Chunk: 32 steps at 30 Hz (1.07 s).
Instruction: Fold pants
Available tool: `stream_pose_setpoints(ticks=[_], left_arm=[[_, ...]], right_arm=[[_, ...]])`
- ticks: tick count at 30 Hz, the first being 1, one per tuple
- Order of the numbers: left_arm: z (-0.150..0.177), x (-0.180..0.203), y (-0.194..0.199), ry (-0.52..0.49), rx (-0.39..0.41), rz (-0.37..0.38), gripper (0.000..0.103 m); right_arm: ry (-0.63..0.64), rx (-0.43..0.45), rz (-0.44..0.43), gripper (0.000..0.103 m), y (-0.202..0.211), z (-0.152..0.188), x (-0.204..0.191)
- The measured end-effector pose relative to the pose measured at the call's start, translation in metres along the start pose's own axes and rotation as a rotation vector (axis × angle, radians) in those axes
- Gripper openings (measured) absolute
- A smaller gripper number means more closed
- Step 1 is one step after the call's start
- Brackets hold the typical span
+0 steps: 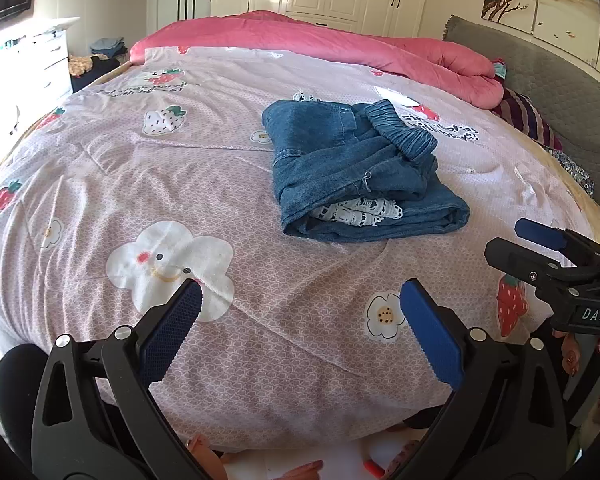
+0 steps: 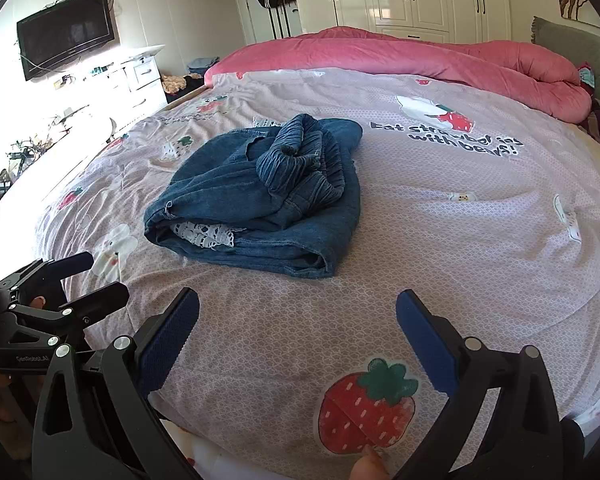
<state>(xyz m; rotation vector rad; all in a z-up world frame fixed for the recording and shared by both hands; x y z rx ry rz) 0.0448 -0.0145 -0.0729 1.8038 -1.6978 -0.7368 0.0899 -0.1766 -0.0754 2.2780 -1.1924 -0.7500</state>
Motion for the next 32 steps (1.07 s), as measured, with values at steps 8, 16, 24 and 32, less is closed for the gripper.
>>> stream_pose_setpoints(ticks=[8,16,24,32], left_arm=[[-0.001,-0.001,0.0,0.003,-0.003,-0.003,0.093],[0.0,-0.013,-0.009,0.031,-0.059,-0.045,0.093],[-0.033,-0.035,-0.001,0.078,0.047,-0.027,0.093],[-0.098,-0.18,-0.092,0.129,-0.067,-0.339,0.094]], right_arm=[[-0.004,-0.002,0.012,0.098,0.001,-0.001,0.004],[-0.01,-0.009,0.046,0.098,-0.001,0.001,0.014],[-0.075,0.021,0.107,0.098,0.002,-0.005,0.056],[-0.311,0.103,0.435,0.098,0.037,-0.05,0.242]])
Point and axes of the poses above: each gripper's, at about its wrist camera, not at the fingertips, and y roughly against the way its jaws point, x to its right, z to its underside, the point moved 9 cm from there along -y, roughly the way its jaws point, and after that the axes turned 10 degrees about -z, right-handed, at the moved point
